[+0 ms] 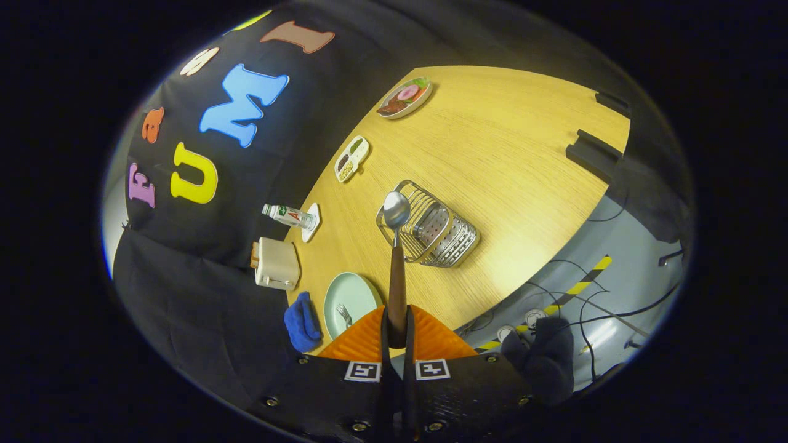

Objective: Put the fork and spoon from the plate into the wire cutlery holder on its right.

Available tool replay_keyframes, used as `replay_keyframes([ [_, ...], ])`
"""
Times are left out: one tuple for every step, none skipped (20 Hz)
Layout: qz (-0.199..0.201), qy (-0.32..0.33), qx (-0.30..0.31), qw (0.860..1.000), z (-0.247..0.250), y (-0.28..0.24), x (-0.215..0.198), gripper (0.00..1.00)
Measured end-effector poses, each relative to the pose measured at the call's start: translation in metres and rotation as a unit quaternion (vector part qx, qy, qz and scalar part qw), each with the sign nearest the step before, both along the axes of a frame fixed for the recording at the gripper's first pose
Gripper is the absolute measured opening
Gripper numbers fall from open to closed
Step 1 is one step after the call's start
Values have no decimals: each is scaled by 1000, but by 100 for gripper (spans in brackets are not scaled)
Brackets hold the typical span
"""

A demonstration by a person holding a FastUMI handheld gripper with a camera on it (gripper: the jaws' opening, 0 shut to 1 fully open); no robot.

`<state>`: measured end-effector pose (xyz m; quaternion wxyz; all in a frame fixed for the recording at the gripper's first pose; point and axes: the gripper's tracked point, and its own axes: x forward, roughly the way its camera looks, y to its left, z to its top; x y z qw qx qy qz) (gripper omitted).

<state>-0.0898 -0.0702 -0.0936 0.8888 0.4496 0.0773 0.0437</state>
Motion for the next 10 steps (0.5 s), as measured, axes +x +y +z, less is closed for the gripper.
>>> replay_keyframes([
  [0, 1, 3, 1000, 0, -1, 1, 6],
  [-1, 1, 3, 1000, 0, 0, 1, 6],
  [-4, 3, 3, 1000, 0, 0, 0, 6],
  [-6, 5, 2, 1000, -2, 0, 0, 6],
  [-6, 7, 1, 1000, -3, 0, -2, 6],
  [-4, 14, 0, 1000, -7, 2, -2, 6],
  [-4, 22, 0, 1000, -12, 3, -4, 6],
  [-4, 26, 3, 1000, -14, 3, -3, 6],
  [-5, 28, 7, 1000, -16, 1, -4, 6],
  [-3, 27, 15, 1000, -17, 3, -5, 6],
])
